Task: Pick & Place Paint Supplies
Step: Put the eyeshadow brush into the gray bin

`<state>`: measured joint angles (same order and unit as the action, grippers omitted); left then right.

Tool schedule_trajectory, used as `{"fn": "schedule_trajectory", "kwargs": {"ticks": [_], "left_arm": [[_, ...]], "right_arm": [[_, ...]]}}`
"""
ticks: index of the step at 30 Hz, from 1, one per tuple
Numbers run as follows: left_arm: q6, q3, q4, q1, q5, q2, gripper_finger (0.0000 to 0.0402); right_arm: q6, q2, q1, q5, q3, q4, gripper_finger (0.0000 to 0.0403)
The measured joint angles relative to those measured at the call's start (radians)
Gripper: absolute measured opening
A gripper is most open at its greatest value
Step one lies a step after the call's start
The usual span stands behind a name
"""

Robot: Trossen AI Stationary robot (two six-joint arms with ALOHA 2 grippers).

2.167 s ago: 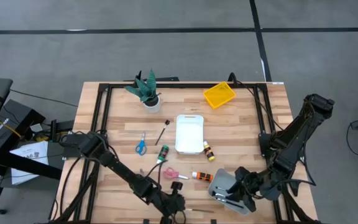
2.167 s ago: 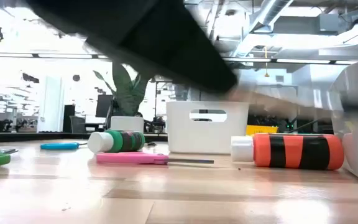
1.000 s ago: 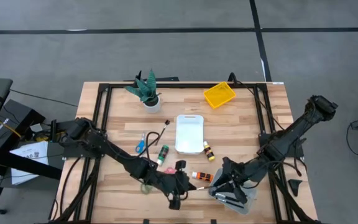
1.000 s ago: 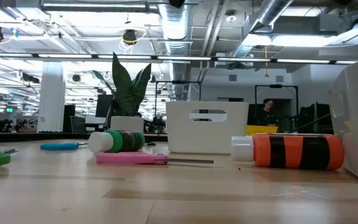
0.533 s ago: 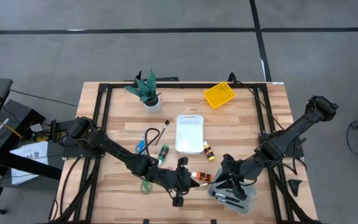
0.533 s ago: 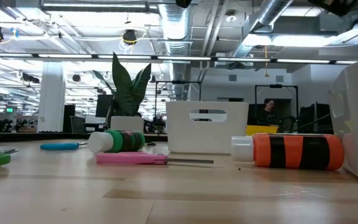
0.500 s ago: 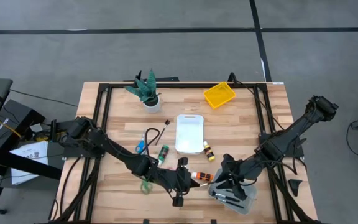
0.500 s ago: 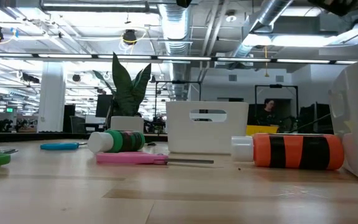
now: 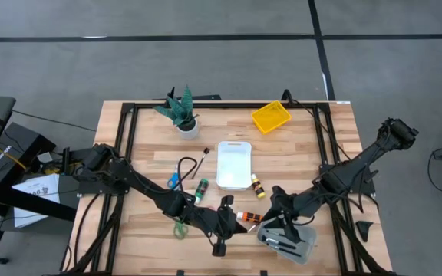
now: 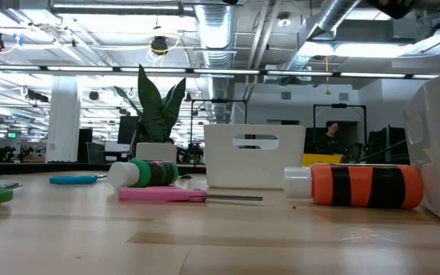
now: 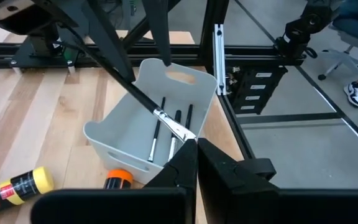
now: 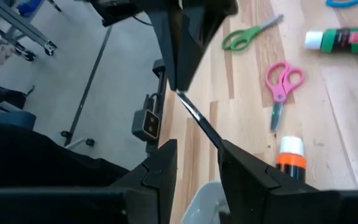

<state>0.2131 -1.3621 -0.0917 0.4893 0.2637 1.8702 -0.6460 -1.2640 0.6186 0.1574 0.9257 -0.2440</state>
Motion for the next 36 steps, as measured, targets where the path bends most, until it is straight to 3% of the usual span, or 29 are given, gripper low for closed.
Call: {"fn": "schedule_trajectory", "kwargs": {"ticks": [11, 36], "left_arm": [[0.001, 0.000, 0.001, -0.003, 0.000, 0.000, 0.0000], [-0.012, 0.000, -0.102, -0.004, 0.045, 0.001, 0.0000]], "right_arm": [[0.019, 0.000, 0.003, 0.000, 0.000, 0.074, 0.0113], [0.018, 0.000, 0.003, -0.004, 0.000, -0.004, 0.0113]]}}
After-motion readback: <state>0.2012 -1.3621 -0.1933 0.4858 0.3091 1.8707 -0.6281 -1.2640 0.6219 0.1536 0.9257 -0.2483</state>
